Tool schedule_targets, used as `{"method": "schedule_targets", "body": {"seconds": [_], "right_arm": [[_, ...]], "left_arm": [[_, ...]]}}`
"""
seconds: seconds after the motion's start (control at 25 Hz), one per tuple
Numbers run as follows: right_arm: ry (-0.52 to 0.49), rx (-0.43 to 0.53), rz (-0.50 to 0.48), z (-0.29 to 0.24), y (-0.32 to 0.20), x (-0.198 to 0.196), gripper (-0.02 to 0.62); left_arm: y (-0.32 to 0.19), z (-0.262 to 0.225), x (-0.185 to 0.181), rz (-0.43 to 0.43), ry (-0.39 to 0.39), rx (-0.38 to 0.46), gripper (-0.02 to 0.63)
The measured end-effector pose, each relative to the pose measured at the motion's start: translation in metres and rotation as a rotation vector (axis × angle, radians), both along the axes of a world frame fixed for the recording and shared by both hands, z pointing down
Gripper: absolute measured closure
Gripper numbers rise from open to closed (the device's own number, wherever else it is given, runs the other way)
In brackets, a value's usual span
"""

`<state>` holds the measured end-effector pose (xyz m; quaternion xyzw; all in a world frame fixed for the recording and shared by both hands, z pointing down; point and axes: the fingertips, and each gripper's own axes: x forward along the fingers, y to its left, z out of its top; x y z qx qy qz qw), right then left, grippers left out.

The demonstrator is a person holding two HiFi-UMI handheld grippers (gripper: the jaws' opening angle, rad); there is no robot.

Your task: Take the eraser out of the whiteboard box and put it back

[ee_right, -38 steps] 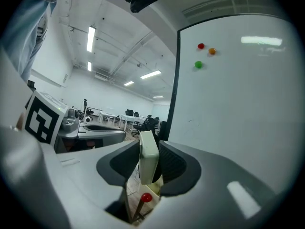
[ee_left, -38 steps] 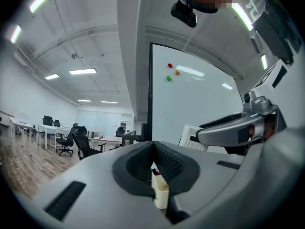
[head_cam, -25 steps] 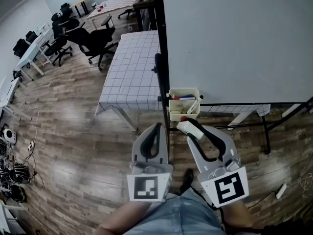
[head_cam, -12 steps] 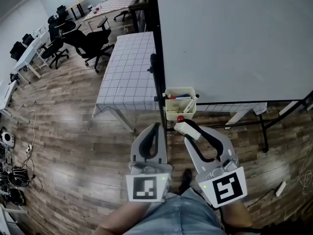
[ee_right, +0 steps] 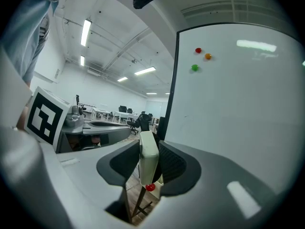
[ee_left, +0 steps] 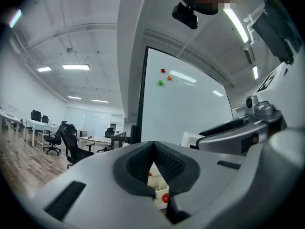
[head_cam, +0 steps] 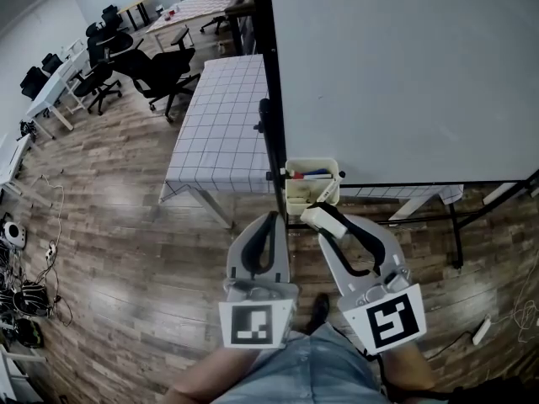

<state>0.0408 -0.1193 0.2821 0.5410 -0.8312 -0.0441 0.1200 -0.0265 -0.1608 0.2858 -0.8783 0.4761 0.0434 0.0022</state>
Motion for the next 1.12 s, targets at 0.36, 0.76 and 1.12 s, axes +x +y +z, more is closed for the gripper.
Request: {"method": "schedule_targets", "body": {"seconds": [0.36,0.76,1.12], "right_arm": [[0.007,0.000,-0.049,0.000,-0.025,0.004,0.474],[0.009,0.003,-0.128,0.004,-0.047,0.022,0.474],[0.032,-0.020,-0.214,0.020,-0.059,0.025,0.474]], "left_arm": [[-0.016,0.000,0.003,-0.037,-0.006,-0.011,0.601],[-0.025,-0.001,0.018,-0.115,-0.013,0.000,0.601],[-0.029,0.003,0.023,-0.192,0.006,-0.007,0.601]]}}
